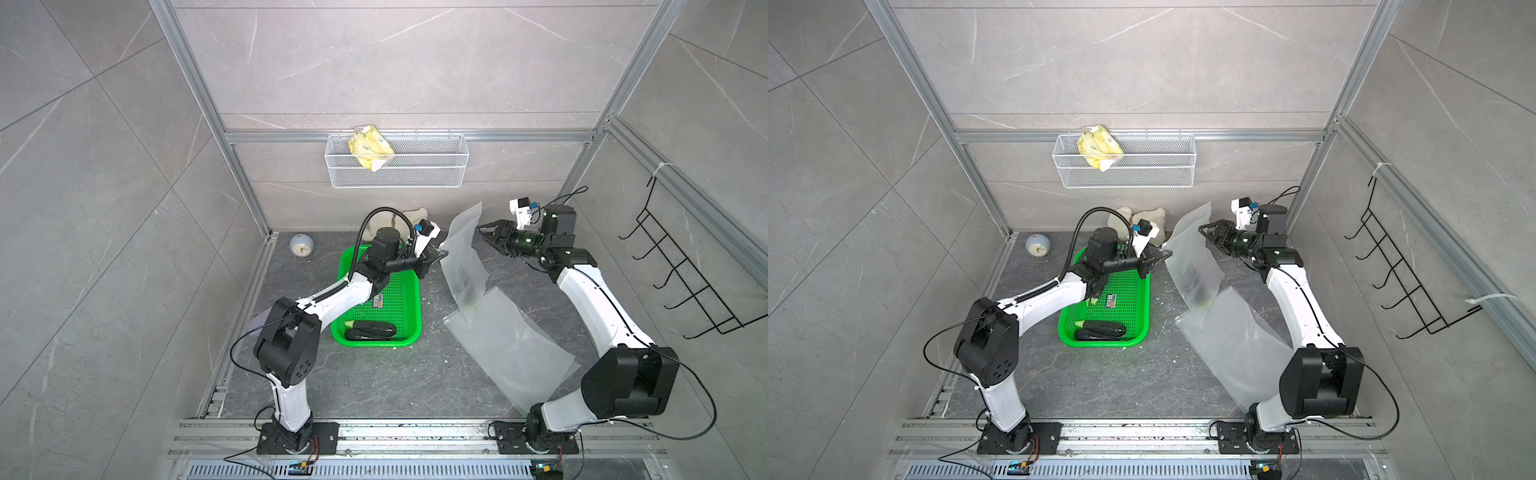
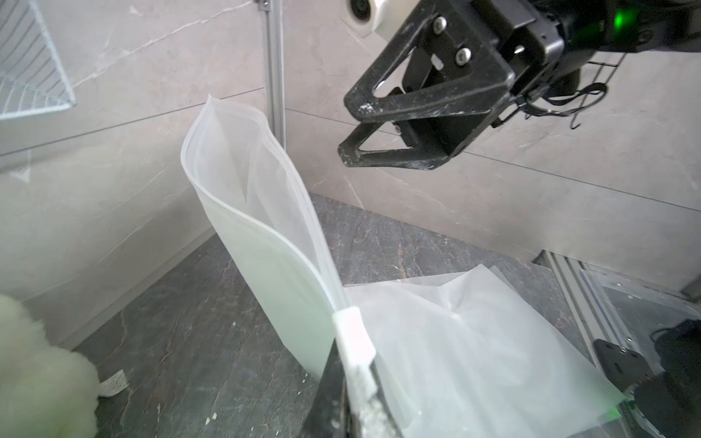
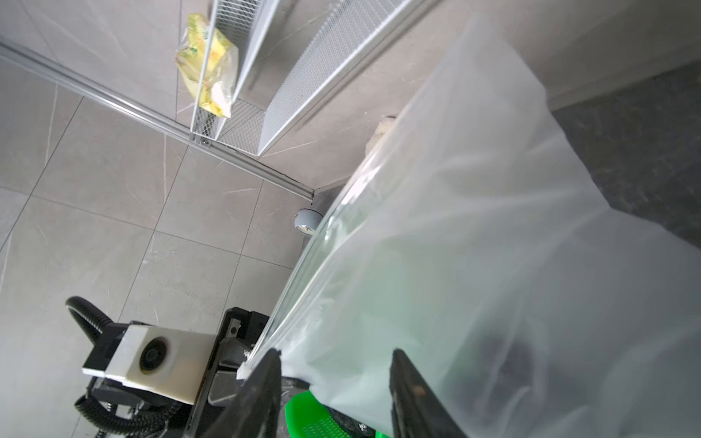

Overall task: Place the eggplant in a zip-top bag and seal the zipper
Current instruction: Zip the zipper on the zipper food storage bag.

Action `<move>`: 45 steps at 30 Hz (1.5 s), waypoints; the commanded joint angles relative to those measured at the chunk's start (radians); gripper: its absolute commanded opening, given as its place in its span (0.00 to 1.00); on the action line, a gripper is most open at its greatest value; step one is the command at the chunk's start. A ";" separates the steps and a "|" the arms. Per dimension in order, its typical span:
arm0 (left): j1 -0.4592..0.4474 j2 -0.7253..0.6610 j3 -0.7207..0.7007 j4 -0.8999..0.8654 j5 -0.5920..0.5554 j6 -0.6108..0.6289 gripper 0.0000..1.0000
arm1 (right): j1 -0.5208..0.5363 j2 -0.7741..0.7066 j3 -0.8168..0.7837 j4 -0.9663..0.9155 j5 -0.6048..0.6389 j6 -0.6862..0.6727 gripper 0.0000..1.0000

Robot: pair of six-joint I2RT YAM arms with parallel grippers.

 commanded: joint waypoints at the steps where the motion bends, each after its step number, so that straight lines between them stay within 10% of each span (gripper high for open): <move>1: 0.010 -0.017 0.103 -0.185 0.111 0.142 0.00 | -0.002 -0.035 0.055 -0.086 -0.038 -0.200 0.49; 19: 0.107 0.146 0.472 -0.643 0.519 0.262 0.00 | 0.005 -0.089 0.191 -0.308 -0.287 -0.831 0.45; 30: 0.033 0.145 0.477 -0.826 0.454 0.432 0.00 | 0.069 0.001 0.312 -0.664 -0.373 -1.316 0.50; 45: -0.007 0.101 0.428 -0.838 0.385 0.471 0.00 | 0.153 0.118 0.359 -0.795 -0.341 -1.467 0.48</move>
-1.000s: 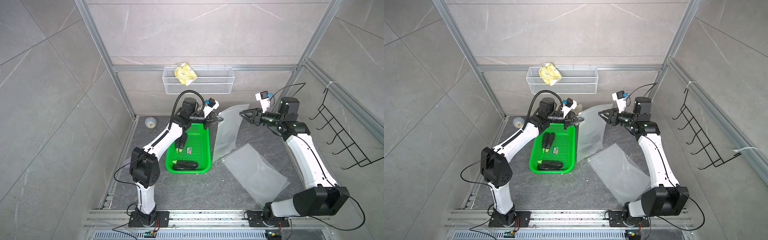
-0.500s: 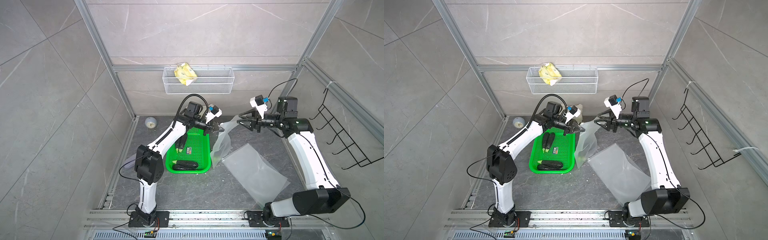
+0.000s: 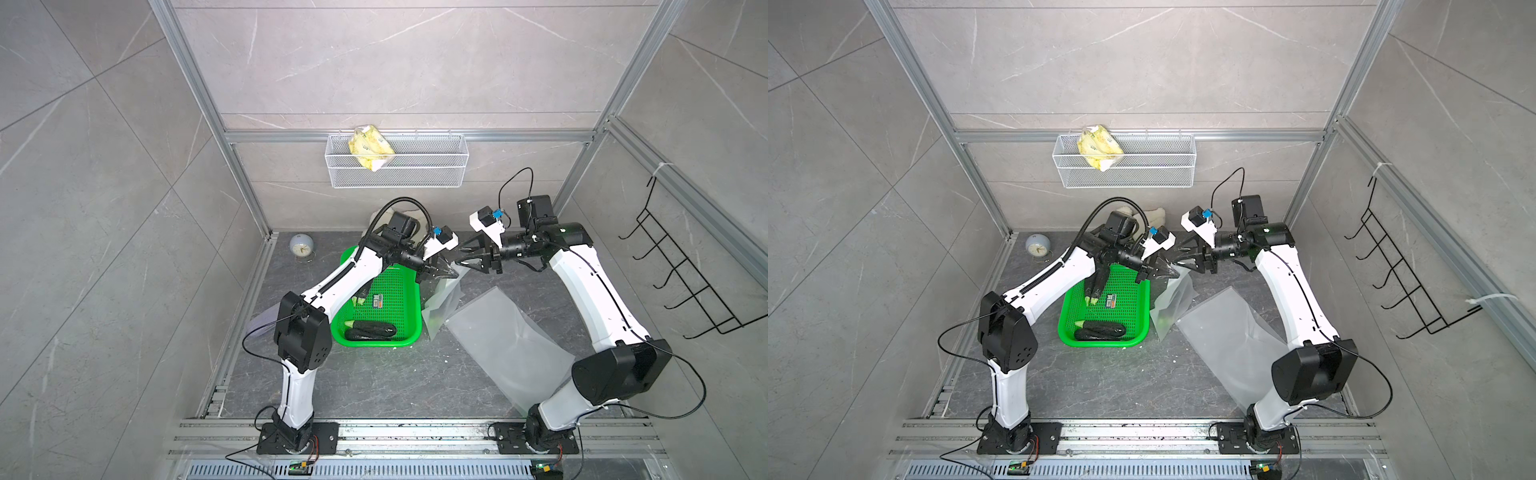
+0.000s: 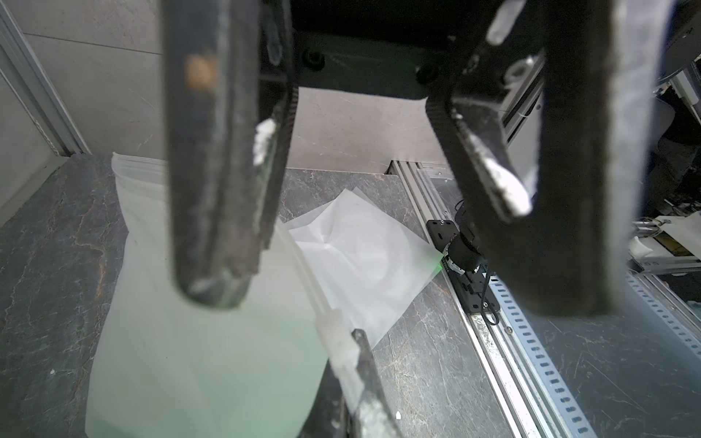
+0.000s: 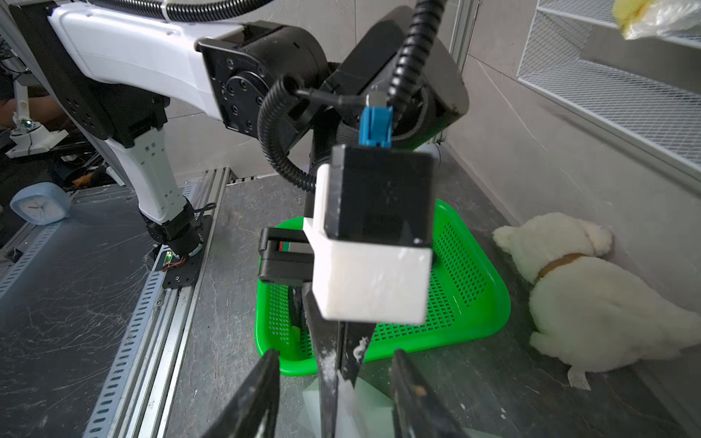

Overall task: Place the eggplant in a zip-top bag and seal the zipper
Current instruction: Zip the zipper on the zipper food storage bag.

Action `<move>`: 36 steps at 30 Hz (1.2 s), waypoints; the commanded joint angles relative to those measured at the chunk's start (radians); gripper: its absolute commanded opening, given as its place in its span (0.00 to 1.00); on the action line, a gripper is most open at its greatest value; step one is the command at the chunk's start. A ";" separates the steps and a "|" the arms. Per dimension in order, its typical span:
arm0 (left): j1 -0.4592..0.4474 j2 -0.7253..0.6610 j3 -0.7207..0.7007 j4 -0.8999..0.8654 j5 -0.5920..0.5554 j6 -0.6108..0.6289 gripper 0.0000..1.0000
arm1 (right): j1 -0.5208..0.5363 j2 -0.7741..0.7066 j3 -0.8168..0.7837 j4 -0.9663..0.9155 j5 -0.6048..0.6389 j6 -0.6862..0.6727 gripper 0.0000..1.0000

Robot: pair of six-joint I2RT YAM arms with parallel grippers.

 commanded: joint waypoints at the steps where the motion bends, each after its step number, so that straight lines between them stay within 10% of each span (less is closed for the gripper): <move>1: 0.003 -0.058 -0.011 0.000 -0.011 0.024 0.00 | 0.003 0.016 0.026 -0.091 -0.022 -0.077 0.48; 36: 0.003 -0.134 -0.079 0.017 -0.044 0.044 0.00 | 0.047 0.099 0.049 -0.180 0.014 -0.123 0.33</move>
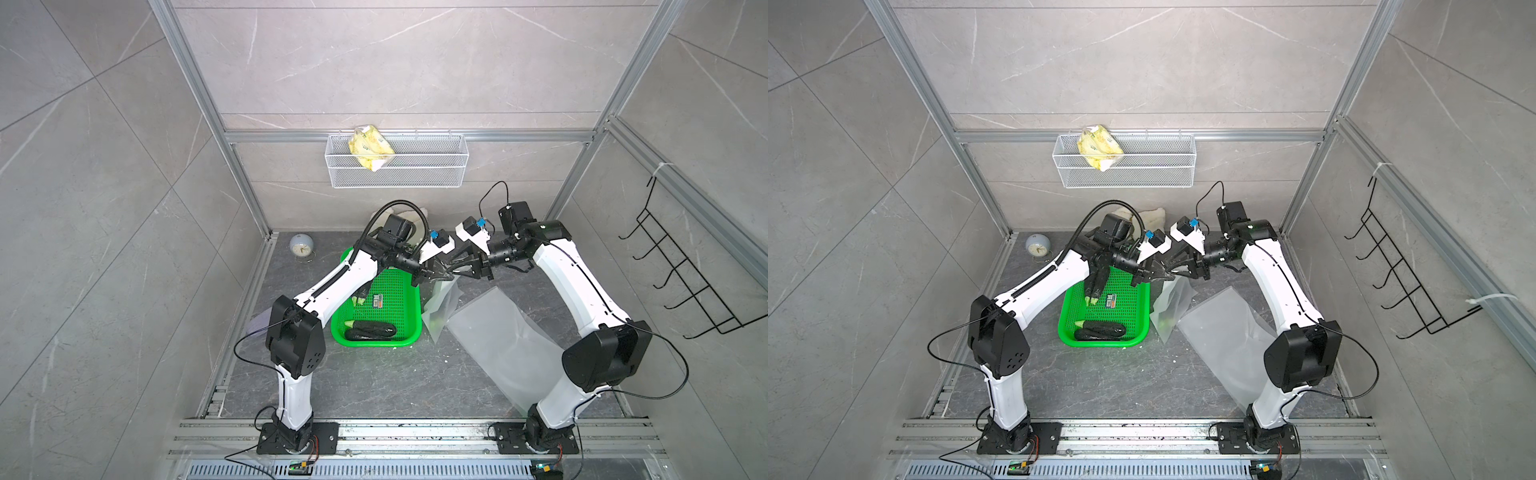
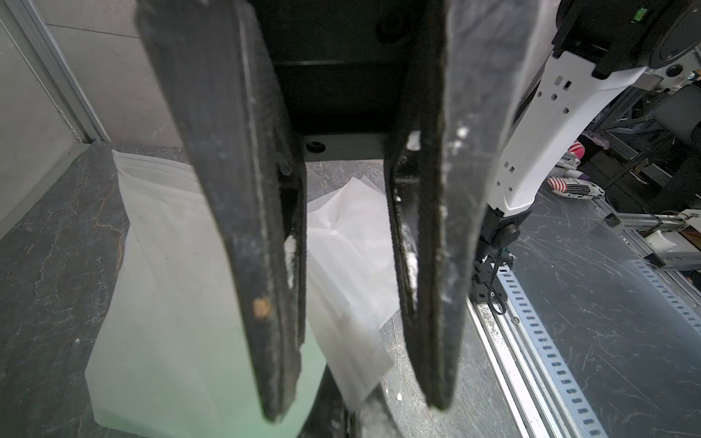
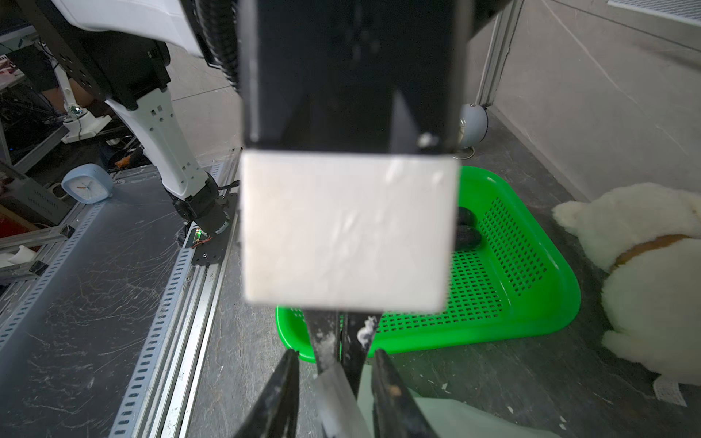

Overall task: Place the eggplant in a zip-top bag and seal the zipper
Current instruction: Zip the zipper on the zipper food storage bag.

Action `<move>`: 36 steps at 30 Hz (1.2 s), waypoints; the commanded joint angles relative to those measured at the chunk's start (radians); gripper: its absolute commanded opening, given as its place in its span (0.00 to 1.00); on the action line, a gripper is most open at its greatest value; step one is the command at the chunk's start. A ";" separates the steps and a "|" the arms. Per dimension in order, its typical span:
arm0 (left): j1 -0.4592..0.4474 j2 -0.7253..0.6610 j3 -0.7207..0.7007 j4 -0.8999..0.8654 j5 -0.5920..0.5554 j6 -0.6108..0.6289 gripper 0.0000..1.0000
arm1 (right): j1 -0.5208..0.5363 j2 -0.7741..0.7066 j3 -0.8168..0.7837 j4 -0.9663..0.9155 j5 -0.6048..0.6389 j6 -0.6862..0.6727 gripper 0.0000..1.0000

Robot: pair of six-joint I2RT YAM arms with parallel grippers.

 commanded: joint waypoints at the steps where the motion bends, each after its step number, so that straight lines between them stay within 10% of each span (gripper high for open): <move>1: 0.003 -0.064 -0.003 0.014 0.005 0.026 0.00 | -0.001 0.010 0.024 -0.043 0.007 -0.021 0.32; 19: 0.002 -0.082 -0.018 0.018 0.001 0.026 0.00 | -0.020 0.027 0.055 -0.100 0.002 -0.034 0.08; 29: 0.003 -0.090 -0.026 0.032 0.001 0.019 0.00 | -0.019 0.036 0.056 -0.115 -0.002 -0.039 0.25; 36: 0.003 -0.091 -0.031 0.041 0.005 0.010 0.00 | -0.020 0.037 0.061 -0.109 -0.015 -0.033 0.16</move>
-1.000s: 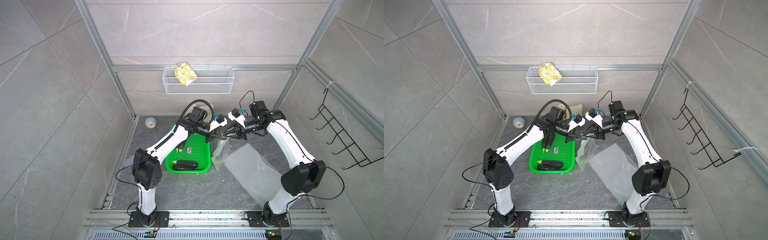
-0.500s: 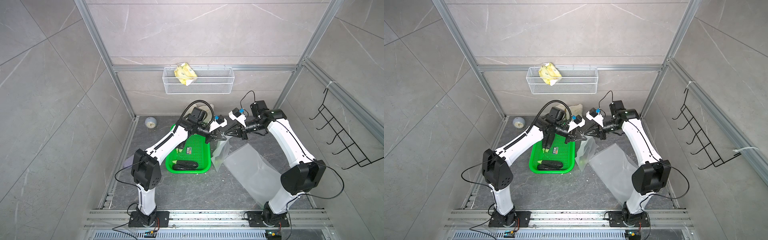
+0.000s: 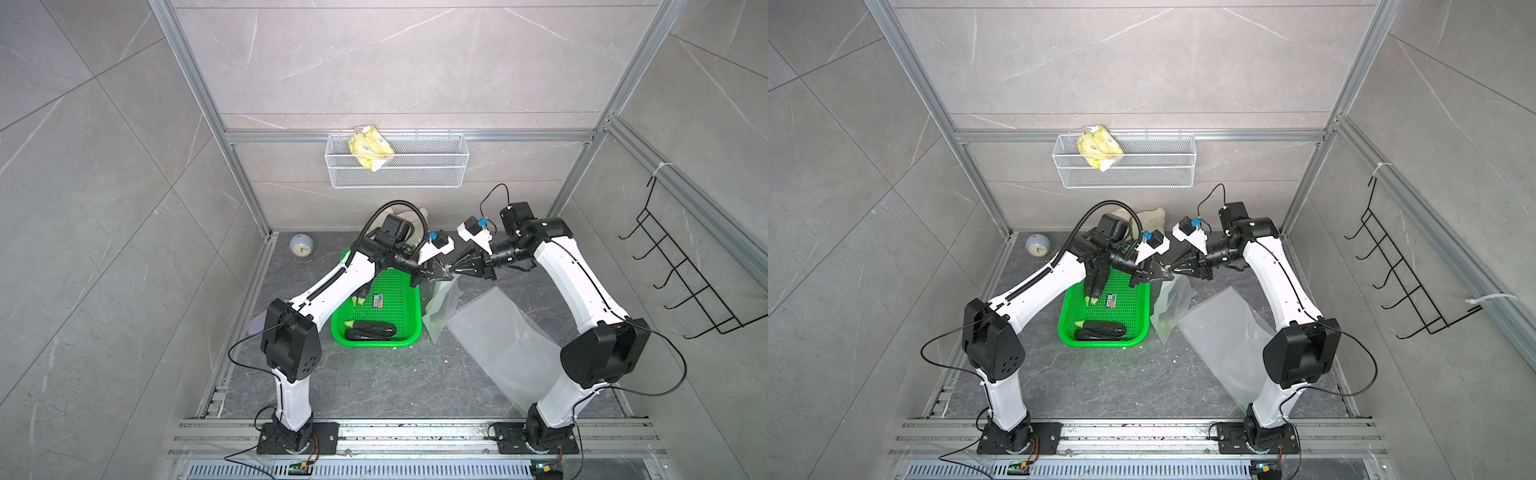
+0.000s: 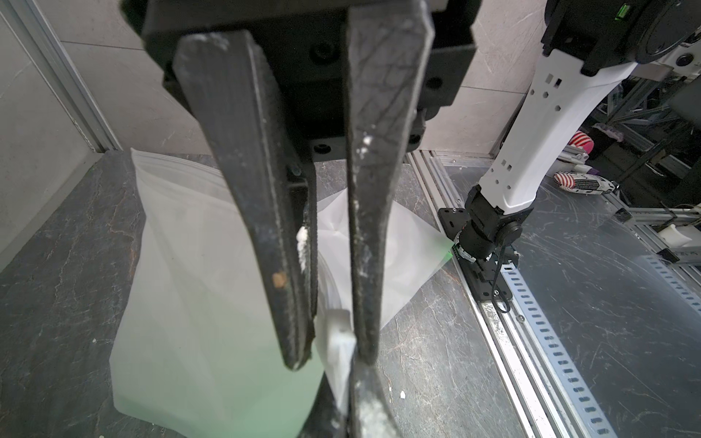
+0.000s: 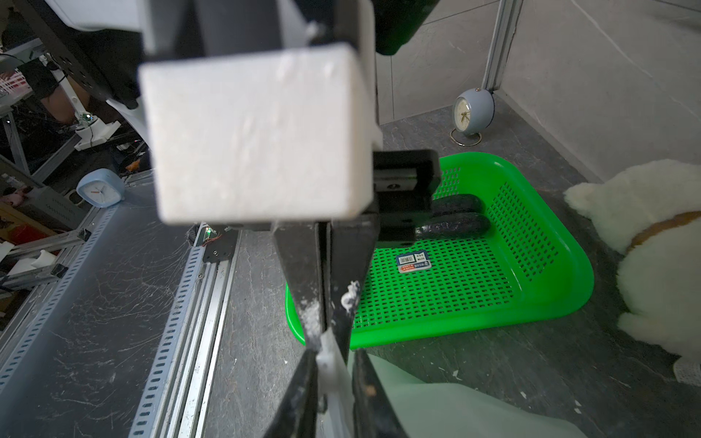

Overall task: Place the eggplant in a zip-top bag and seal the zipper
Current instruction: Zip the zipper on the zipper food storage bag.

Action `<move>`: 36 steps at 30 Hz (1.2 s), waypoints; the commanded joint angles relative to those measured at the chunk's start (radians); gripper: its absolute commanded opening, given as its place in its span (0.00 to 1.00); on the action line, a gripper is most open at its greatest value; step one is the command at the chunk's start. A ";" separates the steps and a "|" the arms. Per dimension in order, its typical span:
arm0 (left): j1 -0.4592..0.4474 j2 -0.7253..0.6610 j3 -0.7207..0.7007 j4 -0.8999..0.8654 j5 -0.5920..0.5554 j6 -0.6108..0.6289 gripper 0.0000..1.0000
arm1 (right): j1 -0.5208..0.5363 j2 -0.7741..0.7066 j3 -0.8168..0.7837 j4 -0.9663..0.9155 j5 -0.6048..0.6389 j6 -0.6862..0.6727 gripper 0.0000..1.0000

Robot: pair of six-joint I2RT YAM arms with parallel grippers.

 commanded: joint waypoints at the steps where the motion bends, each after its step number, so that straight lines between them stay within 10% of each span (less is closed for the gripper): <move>1: 0.003 -0.060 -0.002 0.030 0.023 -0.001 0.00 | -0.002 0.016 0.029 -0.024 -0.014 -0.007 0.14; 12: 0.004 -0.066 -0.017 0.040 0.006 -0.003 0.00 | -0.002 0.016 0.033 -0.030 -0.013 -0.004 0.03; 21: 0.016 -0.074 -0.037 0.127 -0.008 -0.060 0.49 | -0.002 0.011 0.054 -0.036 0.000 0.006 0.01; 36: 0.021 -0.049 -0.030 0.214 -0.025 -0.155 0.41 | -0.002 0.014 0.054 -0.020 0.012 0.037 0.01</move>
